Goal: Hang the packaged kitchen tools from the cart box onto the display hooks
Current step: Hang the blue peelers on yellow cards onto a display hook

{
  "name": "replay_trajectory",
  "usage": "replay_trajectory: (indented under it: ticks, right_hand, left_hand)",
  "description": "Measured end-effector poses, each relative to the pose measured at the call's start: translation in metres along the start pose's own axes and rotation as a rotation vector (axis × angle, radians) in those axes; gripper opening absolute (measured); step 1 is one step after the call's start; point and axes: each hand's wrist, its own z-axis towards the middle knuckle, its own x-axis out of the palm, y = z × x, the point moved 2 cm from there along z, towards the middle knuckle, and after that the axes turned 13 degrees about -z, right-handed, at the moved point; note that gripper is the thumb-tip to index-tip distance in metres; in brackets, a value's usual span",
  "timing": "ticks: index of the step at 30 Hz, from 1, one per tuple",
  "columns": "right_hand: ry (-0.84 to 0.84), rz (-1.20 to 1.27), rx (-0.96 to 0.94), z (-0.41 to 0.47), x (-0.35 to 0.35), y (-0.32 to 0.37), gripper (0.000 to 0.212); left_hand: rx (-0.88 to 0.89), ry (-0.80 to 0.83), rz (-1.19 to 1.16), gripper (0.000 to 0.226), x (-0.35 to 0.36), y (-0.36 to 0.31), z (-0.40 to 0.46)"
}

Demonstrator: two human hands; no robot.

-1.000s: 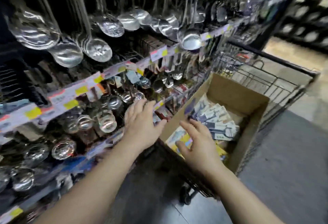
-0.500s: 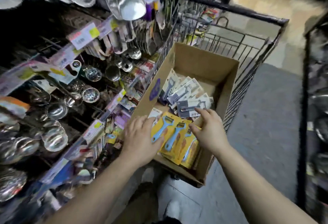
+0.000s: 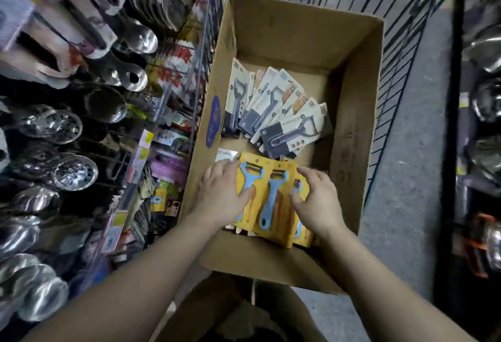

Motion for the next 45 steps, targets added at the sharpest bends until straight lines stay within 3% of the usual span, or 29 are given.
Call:
replay_trajectory:
  ticks: [7,13,18,24,28,32,37,42,45]
  right_hand:
    - [0.137,0.070,0.187,-0.001,0.052,-0.021,0.060]
    - [0.159,0.253,0.393,0.023,0.074,-0.020,0.058]
    - [0.195,0.314,0.466,0.042,0.087,-0.023,0.027]
    - [0.238,0.389,0.493,0.044,0.094,-0.028,0.003]
    - [0.287,0.531,0.476,0.038,0.089,-0.030,0.010]
    - [0.348,0.653,0.482,0.035,0.078,-0.032,0.018]
    - [0.330,0.718,0.478,0.031,0.063,-0.032,0.023]
    - [0.247,0.714,0.415,0.016,0.039,-0.038,0.023]
    - [0.220,0.709,0.367,0.004,0.028,-0.044,0.022]
  left_hand:
    - [-0.037,0.070,-0.028,0.072,0.033,0.023,0.072]
    - [-0.251,0.157,-0.069,0.085,0.066,0.048,0.092]
    - [-0.419,0.136,-0.089,0.096,0.085,0.071,0.088]
    - [-0.581,0.119,-0.295,0.096,0.086,0.086,0.081]
    - [-0.561,0.106,-0.262,0.076,0.078,0.084,0.077]
    - [-0.540,0.023,-0.383,0.062,0.069,0.076,0.071]
    - [-0.564,-0.040,-0.547,0.076,0.060,0.066,0.051]
    - [-0.551,-0.164,-0.645,0.074,0.052,0.054,0.024]
    - [-0.509,-0.199,-0.718,0.061,0.048,0.038,0.000]
